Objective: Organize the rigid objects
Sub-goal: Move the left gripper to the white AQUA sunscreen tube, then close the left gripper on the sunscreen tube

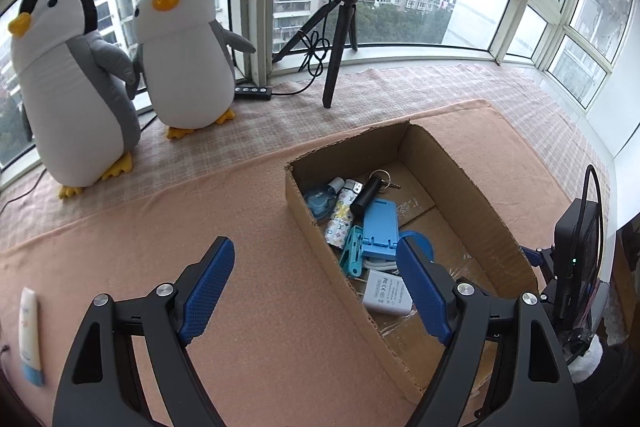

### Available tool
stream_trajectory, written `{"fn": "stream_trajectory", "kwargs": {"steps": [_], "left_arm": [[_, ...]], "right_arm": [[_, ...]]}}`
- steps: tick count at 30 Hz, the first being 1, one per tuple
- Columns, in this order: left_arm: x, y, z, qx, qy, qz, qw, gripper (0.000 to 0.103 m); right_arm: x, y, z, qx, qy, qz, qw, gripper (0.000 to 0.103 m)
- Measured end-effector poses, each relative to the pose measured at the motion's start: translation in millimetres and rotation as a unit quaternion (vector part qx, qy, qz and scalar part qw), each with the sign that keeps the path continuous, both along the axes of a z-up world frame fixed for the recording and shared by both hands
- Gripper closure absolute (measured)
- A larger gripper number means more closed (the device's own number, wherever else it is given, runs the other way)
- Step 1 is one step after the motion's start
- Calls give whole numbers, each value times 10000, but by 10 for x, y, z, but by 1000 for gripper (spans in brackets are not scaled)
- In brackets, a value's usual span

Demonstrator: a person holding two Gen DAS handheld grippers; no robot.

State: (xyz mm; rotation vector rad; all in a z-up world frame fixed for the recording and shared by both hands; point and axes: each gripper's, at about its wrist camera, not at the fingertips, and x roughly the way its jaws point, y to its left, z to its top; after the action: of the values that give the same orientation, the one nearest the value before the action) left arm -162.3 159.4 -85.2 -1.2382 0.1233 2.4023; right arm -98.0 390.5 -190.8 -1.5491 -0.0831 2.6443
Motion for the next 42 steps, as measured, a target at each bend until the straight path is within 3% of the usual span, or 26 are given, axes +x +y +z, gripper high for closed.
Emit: {"fn": "stream_trajectory", "kwargs": {"steps": [13,22,31,37,42], "left_arm": [[-88,-1529,-335,-447,-193,1217,9914,20],[25,-2369,-516,-640,-357,1706,9826,20],[57,-3231,-731,-974,-531,2345,9658,22],[0,-3586,-889,-812,-822,2439,9629,23],[-44,-3587,-1015,-818,-983,2315,9644,23]], "right_arm": [[-5,-18,3,134,-34,69,9999,8],[-30,-31,13,232,-68,80,9997,8],[-35,-42,13,285,-75,88,9995,8],[-46,-50,14,310,-81,78,9995,8],[-59,-72,19,371,-85,65,9993,8]]}}
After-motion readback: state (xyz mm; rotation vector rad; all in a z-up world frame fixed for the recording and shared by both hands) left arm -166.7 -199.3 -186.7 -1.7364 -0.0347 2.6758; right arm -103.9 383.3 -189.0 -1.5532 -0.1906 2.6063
